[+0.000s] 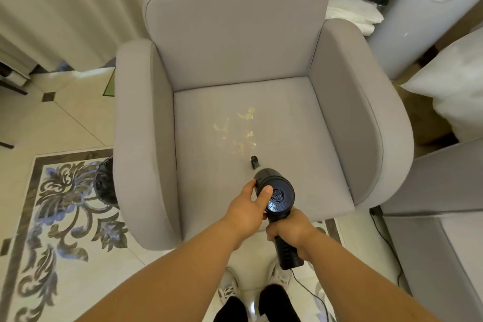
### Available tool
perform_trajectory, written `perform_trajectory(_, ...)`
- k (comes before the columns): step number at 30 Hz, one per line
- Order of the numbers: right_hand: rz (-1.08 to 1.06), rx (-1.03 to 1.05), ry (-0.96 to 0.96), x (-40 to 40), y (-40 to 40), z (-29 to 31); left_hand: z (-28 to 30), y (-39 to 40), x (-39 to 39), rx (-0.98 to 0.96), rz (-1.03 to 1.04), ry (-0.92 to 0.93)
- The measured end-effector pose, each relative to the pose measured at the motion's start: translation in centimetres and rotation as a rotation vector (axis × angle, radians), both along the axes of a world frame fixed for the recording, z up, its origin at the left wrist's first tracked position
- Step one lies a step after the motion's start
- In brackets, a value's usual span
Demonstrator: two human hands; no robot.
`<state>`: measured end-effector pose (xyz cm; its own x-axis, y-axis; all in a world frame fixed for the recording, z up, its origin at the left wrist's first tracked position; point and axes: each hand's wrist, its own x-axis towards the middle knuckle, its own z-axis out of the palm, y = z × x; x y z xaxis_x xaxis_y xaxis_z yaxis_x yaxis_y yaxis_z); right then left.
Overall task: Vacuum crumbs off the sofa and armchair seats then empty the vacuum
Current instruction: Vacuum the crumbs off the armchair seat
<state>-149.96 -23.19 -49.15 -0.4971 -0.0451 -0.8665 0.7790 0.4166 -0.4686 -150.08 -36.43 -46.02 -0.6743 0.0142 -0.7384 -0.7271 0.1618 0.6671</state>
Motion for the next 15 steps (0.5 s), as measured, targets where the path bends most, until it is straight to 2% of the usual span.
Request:
perform_trajectory(9, 0.104, -0.008, -0.006, 3.4, 0.0, 0.6, 0.5, -0.1, 4.4, 0.019, 0.08, -0.006)
perform_trajectory(15, 0.128, -0.027, 0.062, 5.8, -0.6, 1.2, 1.6, -0.3, 7.2, 0.009, 0.157, 0.022)
